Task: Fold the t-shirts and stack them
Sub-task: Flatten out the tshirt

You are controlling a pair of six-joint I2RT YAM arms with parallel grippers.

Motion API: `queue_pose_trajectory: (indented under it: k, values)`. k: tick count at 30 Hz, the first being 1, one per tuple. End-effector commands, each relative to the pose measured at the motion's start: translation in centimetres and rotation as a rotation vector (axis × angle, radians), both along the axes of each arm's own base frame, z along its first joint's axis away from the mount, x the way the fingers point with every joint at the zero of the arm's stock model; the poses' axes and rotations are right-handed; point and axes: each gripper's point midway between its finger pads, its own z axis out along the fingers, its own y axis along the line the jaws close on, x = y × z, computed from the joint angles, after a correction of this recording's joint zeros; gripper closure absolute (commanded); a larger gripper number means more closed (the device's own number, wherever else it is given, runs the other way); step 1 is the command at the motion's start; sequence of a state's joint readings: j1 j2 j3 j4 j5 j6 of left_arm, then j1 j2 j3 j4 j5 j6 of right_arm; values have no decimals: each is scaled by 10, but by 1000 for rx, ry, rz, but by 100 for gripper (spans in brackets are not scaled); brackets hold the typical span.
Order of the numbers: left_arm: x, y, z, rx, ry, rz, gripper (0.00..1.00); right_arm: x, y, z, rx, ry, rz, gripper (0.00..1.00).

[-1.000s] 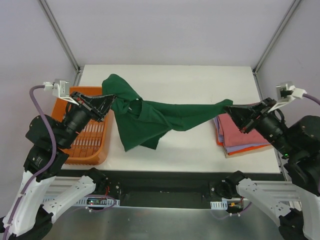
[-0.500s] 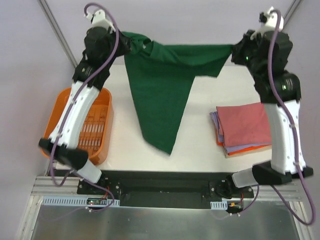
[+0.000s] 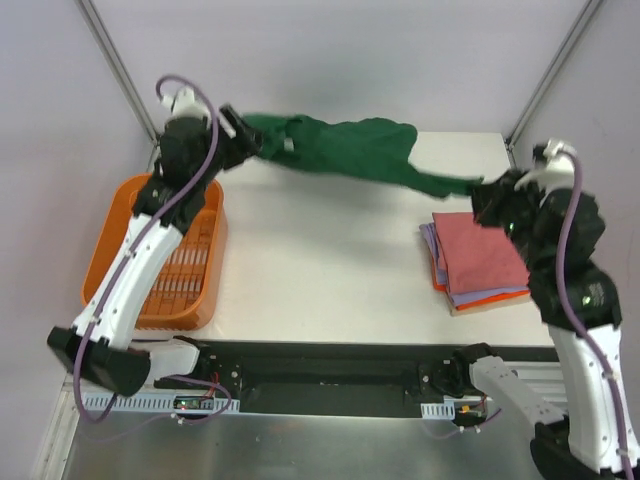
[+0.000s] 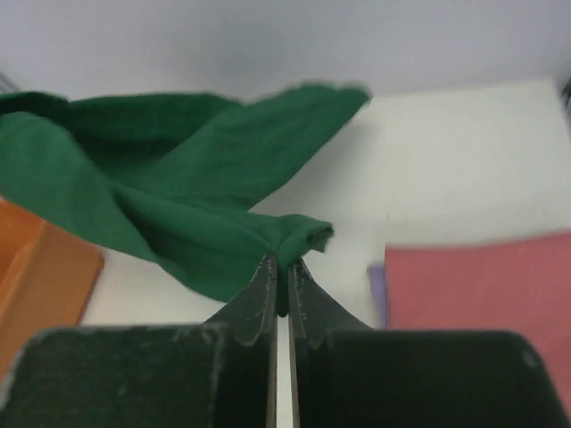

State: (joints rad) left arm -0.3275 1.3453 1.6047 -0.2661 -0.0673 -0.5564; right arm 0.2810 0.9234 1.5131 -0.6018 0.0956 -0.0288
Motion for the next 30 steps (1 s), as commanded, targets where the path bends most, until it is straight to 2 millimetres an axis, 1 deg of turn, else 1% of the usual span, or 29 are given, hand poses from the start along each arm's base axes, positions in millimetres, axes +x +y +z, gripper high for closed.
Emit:
queue_pose_trajectory:
  k: [1,2,3,4,5,6,8,9,10,13,14,15,16,17,19,20,22,24,27,28,29,30]
  values:
    - [-43,42,-145,-39,292,212,19,-43,30,-115,150,262,138,99]
    - [-54,40,-152,-65,283,186,10,-55,44,-139,197,311,204,99]
    - [-62,36,-163,-59,291,146,1,-70,54,-150,235,321,269,99]
    - [-69,34,-171,-47,304,121,1,-82,61,-165,251,349,321,97]
    - [-76,33,-175,-46,318,104,1,-92,62,-174,263,360,344,93]
    - [-82,31,-178,-53,324,86,1,-98,62,-186,268,384,344,84]
    - [-91,25,-180,-76,328,53,1,-109,58,-206,271,444,323,77]
    - [-93,22,-181,-74,330,37,1,-112,56,-215,259,472,318,68]
    - [-95,19,-183,-67,335,29,1,-115,53,-223,236,505,305,58]
    - [-95,9,-188,-40,350,-19,1,-112,37,-237,168,558,221,36]
    - [-95,4,-189,-37,358,-39,1,-108,33,-240,147,563,193,31]
    - [-95,-2,-195,-26,377,-63,1,-104,30,-241,134,561,178,27]
    - [-93,-9,-199,-9,391,-83,1,-100,31,-241,126,550,177,22]
    - [-96,-21,-205,10,407,-139,1,-95,33,-242,124,547,188,18]
    - [-95,-42,-223,46,462,-207,1,-86,45,-242,133,537,237,10]
    - [-95,-55,-229,62,482,-256,1,-81,52,-244,131,534,275,4]
    - [-94,-76,-244,107,520,-348,1,-73,62,-252,118,562,314,2]
    - [-88,-93,-261,134,571,-402,1,-69,69,-268,65,612,328,1]
    - [-77,-113,-276,156,610,-434,1,-63,76,-292,-68,668,313,1]
    - [-71,-123,-276,157,612,-447,1,-62,82,-299,-103,684,319,0]
    - [-69,-132,-280,163,623,-476,1,-62,88,-305,-128,702,326,1]
    - [-70,-143,-281,167,623,-517,1,-61,94,-310,-137,714,335,0]
